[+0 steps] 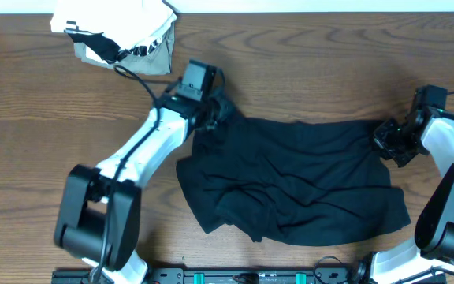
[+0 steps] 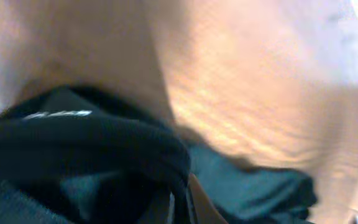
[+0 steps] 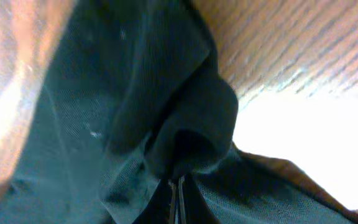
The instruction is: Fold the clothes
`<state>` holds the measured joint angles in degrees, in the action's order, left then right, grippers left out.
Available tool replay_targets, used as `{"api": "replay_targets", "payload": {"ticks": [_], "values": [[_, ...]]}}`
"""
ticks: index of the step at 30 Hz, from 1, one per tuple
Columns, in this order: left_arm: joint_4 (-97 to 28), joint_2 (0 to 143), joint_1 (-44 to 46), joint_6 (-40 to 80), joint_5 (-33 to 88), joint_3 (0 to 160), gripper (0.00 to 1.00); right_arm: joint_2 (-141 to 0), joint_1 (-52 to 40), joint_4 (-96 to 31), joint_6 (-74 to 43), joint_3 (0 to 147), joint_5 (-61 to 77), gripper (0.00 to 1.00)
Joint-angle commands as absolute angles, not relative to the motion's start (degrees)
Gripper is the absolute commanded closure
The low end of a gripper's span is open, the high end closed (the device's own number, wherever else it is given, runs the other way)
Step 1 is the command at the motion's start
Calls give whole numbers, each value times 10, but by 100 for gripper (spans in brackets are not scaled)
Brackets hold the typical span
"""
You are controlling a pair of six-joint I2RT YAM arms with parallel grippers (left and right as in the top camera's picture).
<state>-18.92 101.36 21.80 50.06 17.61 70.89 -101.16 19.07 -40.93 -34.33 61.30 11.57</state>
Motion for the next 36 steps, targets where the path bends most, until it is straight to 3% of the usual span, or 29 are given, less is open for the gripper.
{"api": "replay_targets", "payload": {"ticks": [1,15,27,36], "values": [[-189,992,199,474,168,731,94,-1015,215,-392,-351,627,164,99],[-136,992,110,425,103,737,94,-1015,275,-369,-351,627,132,98],[-47,1008,114,394,64,737,94,-1015,265,-282,-380,627,131,98],[77,1110,125,394,41,737,94,-1015,231,-201,-396,627,103,98]]}}
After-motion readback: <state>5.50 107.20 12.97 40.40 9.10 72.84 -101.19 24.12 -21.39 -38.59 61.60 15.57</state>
